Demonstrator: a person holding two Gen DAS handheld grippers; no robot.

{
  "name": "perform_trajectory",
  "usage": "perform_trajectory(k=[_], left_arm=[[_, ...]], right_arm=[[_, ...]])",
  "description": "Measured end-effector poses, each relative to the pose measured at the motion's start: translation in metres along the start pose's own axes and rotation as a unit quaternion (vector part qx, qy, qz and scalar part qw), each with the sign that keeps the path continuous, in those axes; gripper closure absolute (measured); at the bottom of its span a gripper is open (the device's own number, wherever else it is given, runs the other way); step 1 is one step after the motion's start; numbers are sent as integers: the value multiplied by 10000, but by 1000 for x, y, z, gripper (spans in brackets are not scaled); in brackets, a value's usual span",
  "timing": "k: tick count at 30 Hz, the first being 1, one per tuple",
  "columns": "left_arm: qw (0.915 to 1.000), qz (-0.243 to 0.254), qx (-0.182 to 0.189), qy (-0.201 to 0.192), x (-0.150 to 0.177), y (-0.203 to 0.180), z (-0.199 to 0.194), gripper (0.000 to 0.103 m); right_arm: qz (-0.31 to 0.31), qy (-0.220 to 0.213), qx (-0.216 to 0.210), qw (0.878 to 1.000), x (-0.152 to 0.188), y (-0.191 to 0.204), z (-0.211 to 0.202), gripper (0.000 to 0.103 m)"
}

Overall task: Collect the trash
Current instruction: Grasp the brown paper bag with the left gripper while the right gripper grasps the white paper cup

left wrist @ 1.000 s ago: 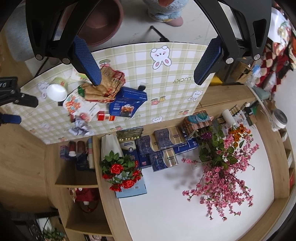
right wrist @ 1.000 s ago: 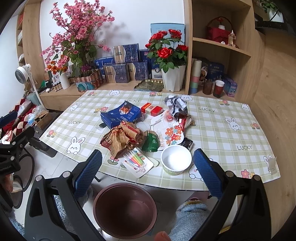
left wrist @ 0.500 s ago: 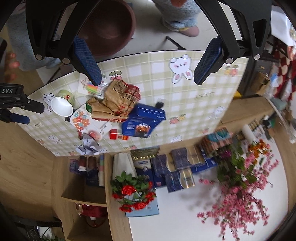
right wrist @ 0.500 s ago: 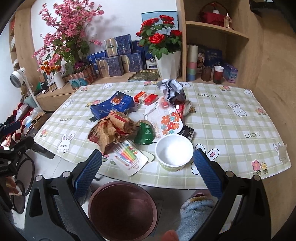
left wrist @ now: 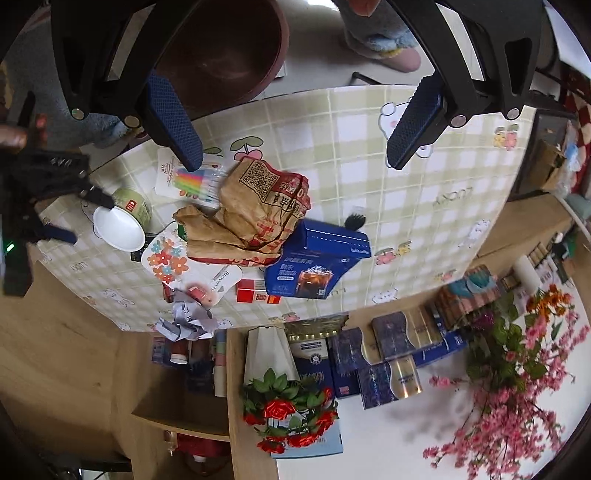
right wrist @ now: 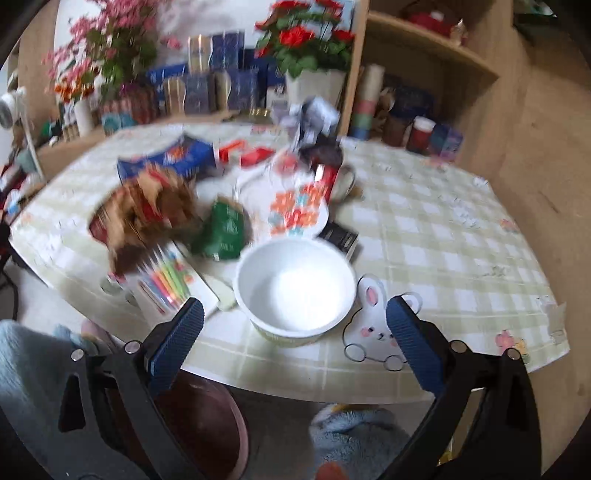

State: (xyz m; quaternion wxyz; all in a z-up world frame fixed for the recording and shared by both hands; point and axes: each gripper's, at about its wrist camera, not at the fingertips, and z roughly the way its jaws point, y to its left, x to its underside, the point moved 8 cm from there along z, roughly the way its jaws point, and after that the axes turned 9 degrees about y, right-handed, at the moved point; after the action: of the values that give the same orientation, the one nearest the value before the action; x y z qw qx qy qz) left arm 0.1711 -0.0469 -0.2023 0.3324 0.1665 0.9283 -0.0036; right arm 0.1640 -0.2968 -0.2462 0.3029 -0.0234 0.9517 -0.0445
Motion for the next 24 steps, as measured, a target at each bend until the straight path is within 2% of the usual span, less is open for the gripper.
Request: perform_trajectory(k=[5, 12, 13, 14, 15, 17, 19, 21, 23, 24], left_arm=[[9998, -14, 149, 163, 0, 1, 24, 5], [9983, -98, 478, 311, -3, -1, 45, 5], [9977, -136, 566, 350, -4, -2, 48, 5], [9965, -183, 694, 419, -5, -4, 53, 6], [9957, -201, 773, 468, -6, -6, 56, 6], [9938, -227, 938, 551, -9, -11, 63, 9], [9921, -250, 1065, 610, -15, -15, 70, 16], [9909, -359, 1132, 634, -21, -16, 76, 17], [9888, -541, 1214, 680, -28, -13, 83, 19], [9871, -700, 1244, 721, -32, -10, 87, 25]], right_arm=[[105, 82, 88, 9999, 0, -10, 32, 6], [76, 140, -112, 9998, -10, -7, 53, 6], [93, 120, -190, 9997, -11, -6, 53, 9], [113, 64, -320, 9994, -13, -4, 51, 19], [121, 10, -392, 9992, -14, -4, 49, 19], [77, -59, -409, 9991, -16, -2, 47, 20], [15, -113, -394, 9992, -15, 1, 42, 20], [-29, -197, -414, 9989, -15, 3, 37, 20], [-32, -257, -445, 9987, -15, 4, 33, 20], [-26, -278, -465, 9985, -15, 5, 32, 20]])
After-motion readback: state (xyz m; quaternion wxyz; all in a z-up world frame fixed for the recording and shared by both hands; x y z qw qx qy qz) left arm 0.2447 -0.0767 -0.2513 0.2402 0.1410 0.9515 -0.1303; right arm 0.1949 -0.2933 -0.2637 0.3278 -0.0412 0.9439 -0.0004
